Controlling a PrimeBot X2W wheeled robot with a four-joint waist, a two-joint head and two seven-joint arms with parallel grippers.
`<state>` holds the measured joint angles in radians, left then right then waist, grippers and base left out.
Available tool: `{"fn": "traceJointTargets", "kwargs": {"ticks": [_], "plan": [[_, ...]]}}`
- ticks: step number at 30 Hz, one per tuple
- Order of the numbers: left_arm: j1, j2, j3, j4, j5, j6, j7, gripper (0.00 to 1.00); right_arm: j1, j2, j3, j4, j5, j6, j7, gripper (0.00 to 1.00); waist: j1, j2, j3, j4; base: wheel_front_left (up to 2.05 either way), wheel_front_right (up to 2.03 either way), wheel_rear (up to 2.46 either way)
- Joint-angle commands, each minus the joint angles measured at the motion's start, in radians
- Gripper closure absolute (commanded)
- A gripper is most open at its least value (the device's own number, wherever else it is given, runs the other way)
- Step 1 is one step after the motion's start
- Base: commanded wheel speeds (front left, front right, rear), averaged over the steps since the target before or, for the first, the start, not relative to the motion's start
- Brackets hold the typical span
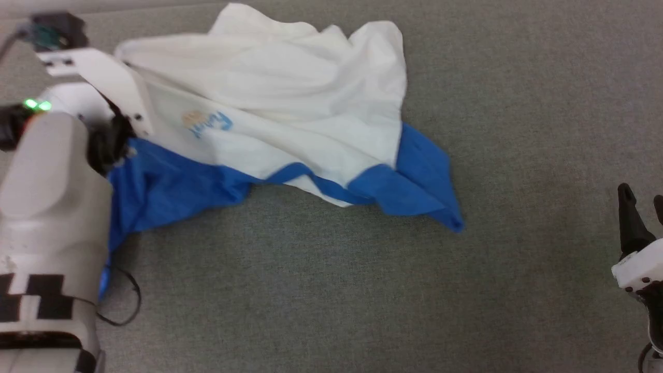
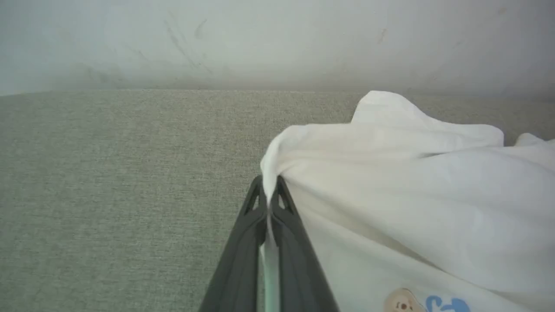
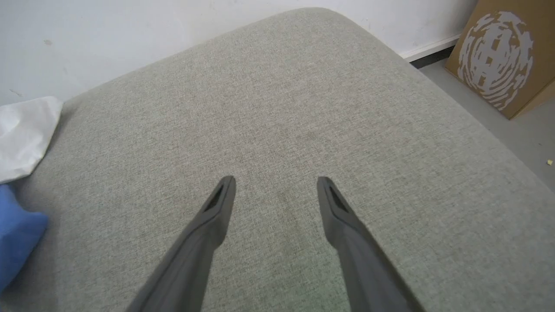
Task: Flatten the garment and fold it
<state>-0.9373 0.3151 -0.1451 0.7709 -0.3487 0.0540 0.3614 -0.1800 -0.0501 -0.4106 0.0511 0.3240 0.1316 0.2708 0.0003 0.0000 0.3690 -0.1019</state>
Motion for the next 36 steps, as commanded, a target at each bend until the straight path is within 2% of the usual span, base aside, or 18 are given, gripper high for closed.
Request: {"fn": "traceJointTargets", "kwargs": {"ticks": [1,4,6,8,12,17,20,25,31,36], "plan": [[-0.024,0.01,0.007,-0.001,0.008,0.008,-0.011,1.0,-0.01,0.0,0.005,0.004,0.006,-0.001,-0.007,0.0,-0.0003,0.0,0.022,-0.015,0.0,0.0,0.0],[-0.048,0.028,0.016,0.006,0.009,0.02,-0.032,1.0,-0.011,0.0,0.014,0.008,0.005,-0.001,-0.013,0.0,-0.0003,0.0,0.034,-0.018,0.0,0.0,0.0],[-0.046,0.018,0.024,0.02,-0.008,0.017,-0.031,0.97,-0.011,0.0,0.023,0.009,0.004,-0.001,-0.016,0.0,-0.0003,0.0,0.037,-0.017,0.0,0.0,0.0],[-0.037,0.002,0.024,0.035,-0.024,0.008,-0.022,0.0,-0.01,0.0,0.032,0.01,0.002,-0.001,-0.017,0.0,-0.0003,0.0,0.033,-0.01,0.0,0.0,0.0],[-0.018,-0.032,0.026,0.029,-0.05,-0.019,-0.066,0.0,-0.006,0.0,0.06,0.006,-0.009,-0.001,-0.017,0.0,-0.0003,0.0,-0.001,0.018,0.0,0.0,0.0],[0.047,-0.069,0.077,-0.073,-0.108,-0.054,-0.252,0.0,0.004,0.0,0.136,-0.011,-0.017,-0.001,0.001,0.0,-0.0003,0.0,-0.075,0.062,0.0,0.0,0.0],[0.139,-0.08,0.114,-0.169,-0.122,-0.046,-0.397,0.0,0.001,0.0,0.218,-0.014,-0.015,-0.001,0.04,0.0,-0.0003,0.0,-0.12,0.087,0.0,0.0,0.0],[0.352,-0.107,0.156,-0.329,-0.129,-0.012,-0.548,0.0,-0.069,0.0,0.351,0.024,-0.056,-0.001,0.15,0.0,-0.0003,0.0,-0.171,0.126,0.0,0.0,0.0],[0.563,-0.155,0.152,-0.477,-0.132,0.032,-0.557,0.0,-0.241,-0.001,0.479,0.189,-0.176,-0.001,0.323,0.0,-0.0003,0.0,-0.187,0.173,0.0,0.0,0.0],[0.64,-0.184,0.115,-0.542,-0.136,0.037,-0.522,0.0,-0.39,-0.03,0.522,0.398,-0.288,-0.001,0.392,0.0,-0.0003,0.0,-0.17,0.221,0.0,0.0,0.0]]}}
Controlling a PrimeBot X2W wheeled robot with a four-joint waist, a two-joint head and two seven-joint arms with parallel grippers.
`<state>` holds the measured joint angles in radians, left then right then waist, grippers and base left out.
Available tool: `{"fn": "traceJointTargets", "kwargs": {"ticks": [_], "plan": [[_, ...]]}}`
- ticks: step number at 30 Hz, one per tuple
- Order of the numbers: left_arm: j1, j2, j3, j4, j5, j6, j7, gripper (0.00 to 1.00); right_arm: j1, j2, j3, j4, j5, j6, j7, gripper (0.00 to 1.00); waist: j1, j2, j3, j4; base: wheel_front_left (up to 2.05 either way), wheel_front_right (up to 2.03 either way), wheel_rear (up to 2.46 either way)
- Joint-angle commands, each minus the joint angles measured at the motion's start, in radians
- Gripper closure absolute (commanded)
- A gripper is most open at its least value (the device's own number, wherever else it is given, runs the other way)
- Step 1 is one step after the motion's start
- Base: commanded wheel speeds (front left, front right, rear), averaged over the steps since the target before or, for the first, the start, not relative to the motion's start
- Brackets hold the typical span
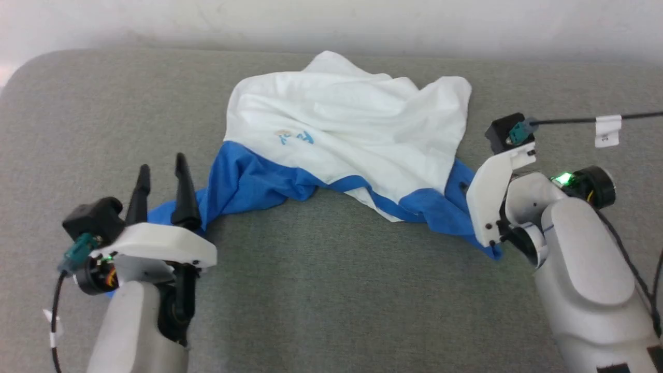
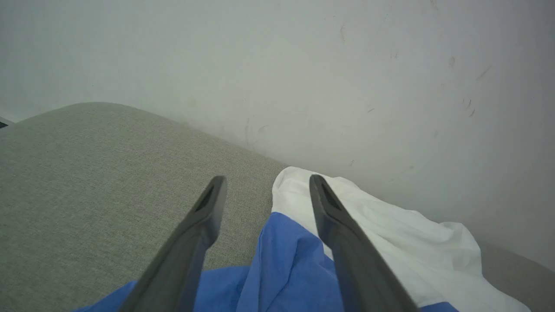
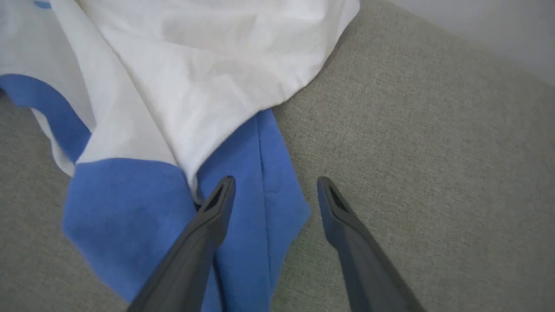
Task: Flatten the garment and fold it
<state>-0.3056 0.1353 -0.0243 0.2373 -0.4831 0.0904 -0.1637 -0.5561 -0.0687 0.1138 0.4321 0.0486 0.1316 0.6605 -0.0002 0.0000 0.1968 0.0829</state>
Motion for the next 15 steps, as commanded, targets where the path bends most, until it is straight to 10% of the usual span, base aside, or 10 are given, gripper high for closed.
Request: {"fn": "traceJointTargets", "kwargs": {"ticks": [1,10,11,12,15], "plan": [[0.013,-0.009,-0.013,-0.016,-0.003,-0.002,0.007,0.0,-0.036,-0.016,-0.006,0.056,-0.034,-0.001,0.006,0.0,0.0002,0.0,0.007,0.046,0.0,0.0,0.0],[0.029,-0.018,-0.046,-0.041,-0.007,-0.01,0.025,0.0,-0.101,-0.013,0.001,0.297,-0.072,-0.001,0.026,0.0,0.0002,0.0,0.036,0.089,0.0,0.0,0.0],[0.032,-0.017,-0.047,-0.042,-0.008,-0.01,0.028,0.0,-0.103,-0.011,0.003,0.316,-0.06,-0.001,0.037,0.58,0.0002,0.0,0.037,0.088,0.0,0.0,0.0],[0.034,-0.016,-0.047,-0.042,-0.01,-0.009,0.029,0.0,-0.108,-0.012,0.0,0.325,-0.048,-0.001,0.033,0.93,0.0002,0.0,0.038,0.086,0.0,0.0,0.0],[0.04,-0.014,-0.049,-0.042,-0.012,-0.01,0.028,0.0,-0.118,-0.03,-0.046,0.324,-0.008,-0.001,-0.025,1.0,0.0002,0.0,0.028,0.076,0.0,0.0,0.0]]}}
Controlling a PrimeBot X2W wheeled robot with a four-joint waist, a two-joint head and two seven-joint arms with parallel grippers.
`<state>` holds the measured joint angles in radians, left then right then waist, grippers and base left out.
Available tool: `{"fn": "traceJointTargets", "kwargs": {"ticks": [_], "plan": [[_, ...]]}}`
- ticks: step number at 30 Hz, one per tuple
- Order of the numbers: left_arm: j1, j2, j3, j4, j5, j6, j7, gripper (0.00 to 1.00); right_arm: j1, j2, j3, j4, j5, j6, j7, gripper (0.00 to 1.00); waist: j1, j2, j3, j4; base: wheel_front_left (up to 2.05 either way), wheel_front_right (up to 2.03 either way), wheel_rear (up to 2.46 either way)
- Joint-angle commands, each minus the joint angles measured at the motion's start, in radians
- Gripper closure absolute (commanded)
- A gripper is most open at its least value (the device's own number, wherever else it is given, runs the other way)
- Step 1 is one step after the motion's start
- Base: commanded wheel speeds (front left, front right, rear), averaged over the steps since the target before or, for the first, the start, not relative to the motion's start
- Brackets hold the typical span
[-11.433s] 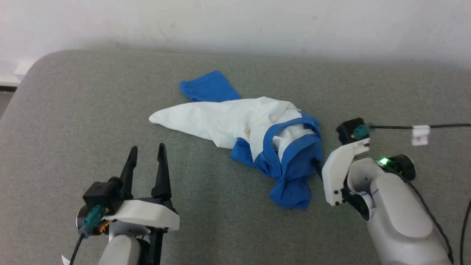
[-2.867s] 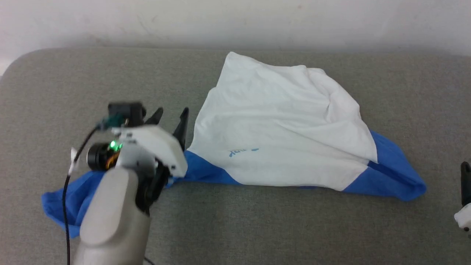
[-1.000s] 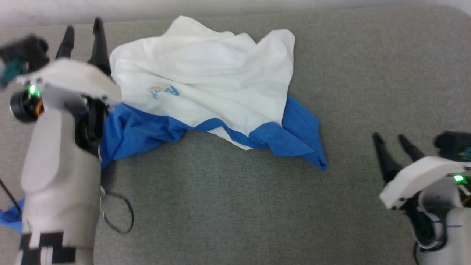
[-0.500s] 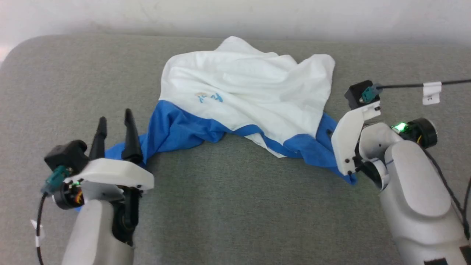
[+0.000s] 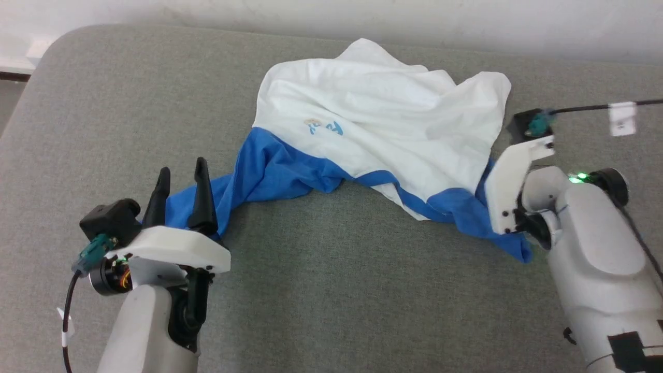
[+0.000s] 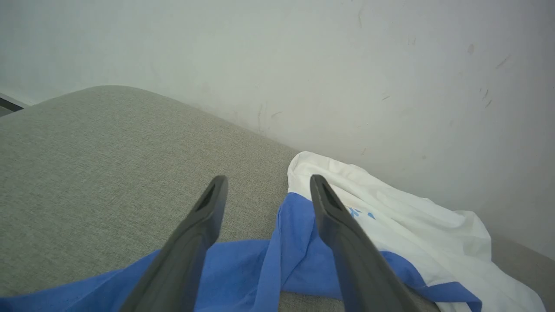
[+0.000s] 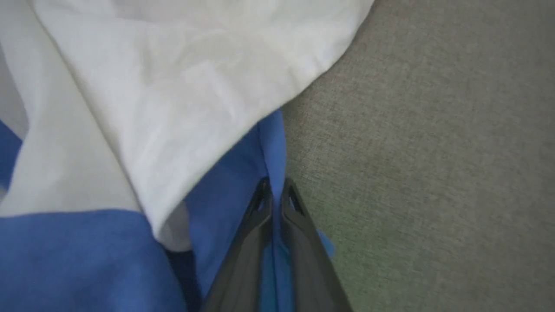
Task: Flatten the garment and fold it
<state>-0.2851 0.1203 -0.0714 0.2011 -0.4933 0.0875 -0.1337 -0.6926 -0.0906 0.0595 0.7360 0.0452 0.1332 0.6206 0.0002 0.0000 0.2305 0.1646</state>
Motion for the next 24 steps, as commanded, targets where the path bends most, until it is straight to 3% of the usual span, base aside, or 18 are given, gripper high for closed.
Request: {"fn": "traceJointTargets", "kwargs": {"ticks": [1,7,11,15,18,19,20,24], "plan": [[0.022,0.001,-0.002,-0.004,-0.003,-0.008,-0.002,0.0,0.018,-0.016,-0.019,0.013,0.009,-0.002,-0.013,1.0,-0.0002,0.0,-0.012,-0.009,0.0,0.0,0.0],[0.048,0.002,-0.002,0.006,-0.013,-0.005,0.004,0.0,0.064,-0.095,-0.208,-0.044,0.05,-0.002,-0.089,1.0,-0.0002,0.0,-0.05,-0.051,0.0,0.0,0.0],[0.056,0.0,-0.011,0.01,-0.018,-0.006,0.012,0.0,0.103,-0.129,-0.411,-0.094,0.022,-0.002,-0.103,1.0,-0.0002,0.0,-0.061,-0.067,0.0,0.0,0.0],[0.054,-0.002,-0.018,0.013,-0.021,-0.007,0.017,0.0,0.134,-0.103,-0.641,-0.163,-0.066,-0.002,-0.11,1.0,-0.0002,0.0,-0.063,-0.071,0.0,0.0,0.0],[0.051,0.001,-0.02,0.02,-0.026,-0.01,0.022,0.0,0.151,-0.048,-0.74,-0.215,-0.143,-0.002,-0.111,1.0,-0.0002,0.0,-0.067,-0.073,0.0,0.0,0.0],[0.052,0.002,-0.021,0.023,-0.027,-0.01,0.023,0.0,0.155,-0.028,-0.749,-0.225,-0.15,-0.002,-0.11,0.73,-0.0002,0.0,-0.069,-0.073,0.0,0.0,0.0],[0.053,0.002,-0.023,0.025,-0.028,-0.011,0.025,0.0,0.158,-0.017,-0.754,-0.229,-0.148,-0.002,-0.11,0.0,-0.0002,0.0,-0.071,-0.072,0.0,0.0,0.0],[0.057,0.005,-0.035,0.029,-0.03,-0.017,0.039,0.0,0.189,0.012,-0.743,-0.295,-0.104,-0.002,-0.184,0.0,-0.0002,0.0,-0.084,-0.066,0.0,0.0,0.0]]}}
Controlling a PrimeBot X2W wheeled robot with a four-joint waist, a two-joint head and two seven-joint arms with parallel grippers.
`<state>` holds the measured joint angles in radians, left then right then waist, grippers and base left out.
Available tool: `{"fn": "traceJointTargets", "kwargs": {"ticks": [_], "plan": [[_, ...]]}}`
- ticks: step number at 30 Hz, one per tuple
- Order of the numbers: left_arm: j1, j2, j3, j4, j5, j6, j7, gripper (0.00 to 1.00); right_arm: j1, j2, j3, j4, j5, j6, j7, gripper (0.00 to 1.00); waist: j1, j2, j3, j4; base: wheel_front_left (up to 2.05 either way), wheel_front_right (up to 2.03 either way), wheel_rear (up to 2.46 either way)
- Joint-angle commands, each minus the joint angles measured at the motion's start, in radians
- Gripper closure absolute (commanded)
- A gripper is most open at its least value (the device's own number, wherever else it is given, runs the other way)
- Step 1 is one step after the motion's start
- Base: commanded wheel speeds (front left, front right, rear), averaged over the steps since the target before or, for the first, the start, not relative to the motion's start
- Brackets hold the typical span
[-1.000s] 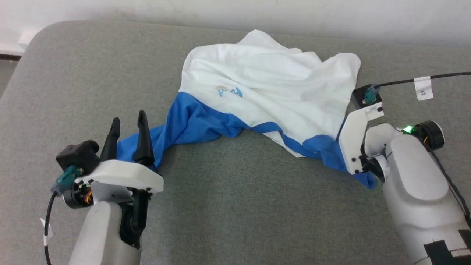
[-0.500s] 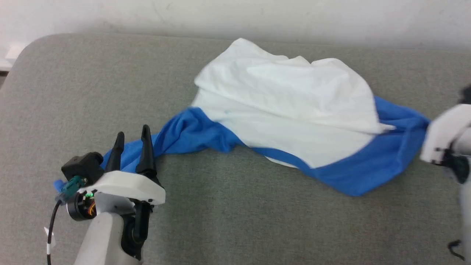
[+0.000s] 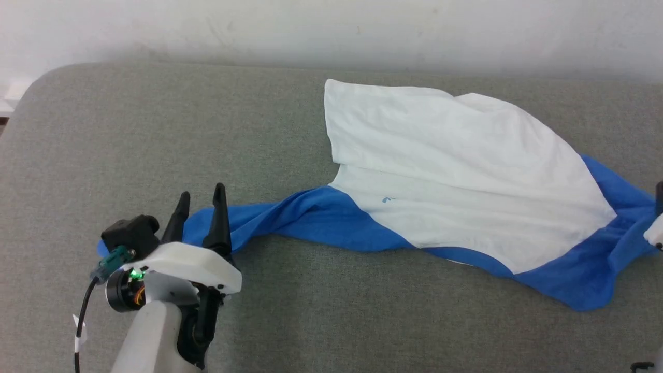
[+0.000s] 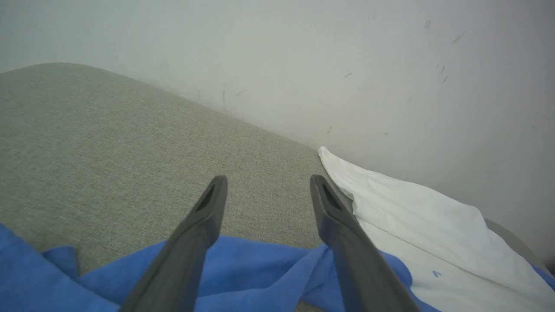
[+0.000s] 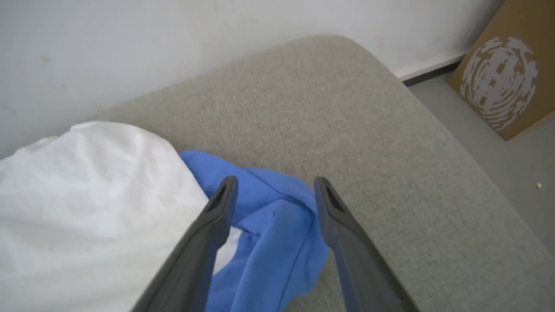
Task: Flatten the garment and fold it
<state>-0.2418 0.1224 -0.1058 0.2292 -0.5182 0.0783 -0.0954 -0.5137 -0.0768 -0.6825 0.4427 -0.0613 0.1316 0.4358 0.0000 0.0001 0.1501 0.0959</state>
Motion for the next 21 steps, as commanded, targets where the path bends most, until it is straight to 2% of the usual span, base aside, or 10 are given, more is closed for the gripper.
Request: {"fn": "traceJointTargets", "kwargs": {"ticks": [1,7,10,15,20,21], "plan": [[0.015,0.004,-0.007,0.001,-0.004,-0.011,0.007,0.0,0.024,0.005,0.0,-0.03,0.023,-0.001,-0.028,0.0,0.0,-0.0001,-0.008,0.005,0.0,0.0,0.0],[0.024,0.002,-0.054,-0.006,-0.006,-0.029,0.064,0.0,0.188,0.025,0.03,-0.203,0.141,-0.001,-0.138,0.0,0.0,-0.0001,-0.031,0.006,0.0,0.0,0.0],[0.022,0.019,-0.105,0.014,0.016,-0.032,0.156,0.0,0.274,0.026,0.059,-0.234,0.224,-0.001,-0.15,0.0,0.0,-0.0001,-0.036,0.0,0.0,0.0,0.0],[-0.015,0.097,-0.176,0.079,0.103,0.025,0.379,0.0,0.341,0.026,0.106,-0.273,0.288,-0.001,-0.162,0.0,0.0,-0.0001,-0.029,-0.027,0.0,0.0,0.0],[-0.052,0.152,-0.2,0.109,0.146,0.055,0.512,0.0,0.349,0.026,0.15,-0.298,0.311,-0.001,-0.166,0.0,0.0,-0.0001,-0.015,-0.049,0.0,0.0,0.0],[-0.056,0.156,-0.202,0.11,0.145,0.053,0.521,0.43,0.349,0.026,0.157,-0.3,0.317,-0.001,-0.167,0.0,0.0,-0.0001,-0.014,-0.052,0.0,0.0,0.0]]}}
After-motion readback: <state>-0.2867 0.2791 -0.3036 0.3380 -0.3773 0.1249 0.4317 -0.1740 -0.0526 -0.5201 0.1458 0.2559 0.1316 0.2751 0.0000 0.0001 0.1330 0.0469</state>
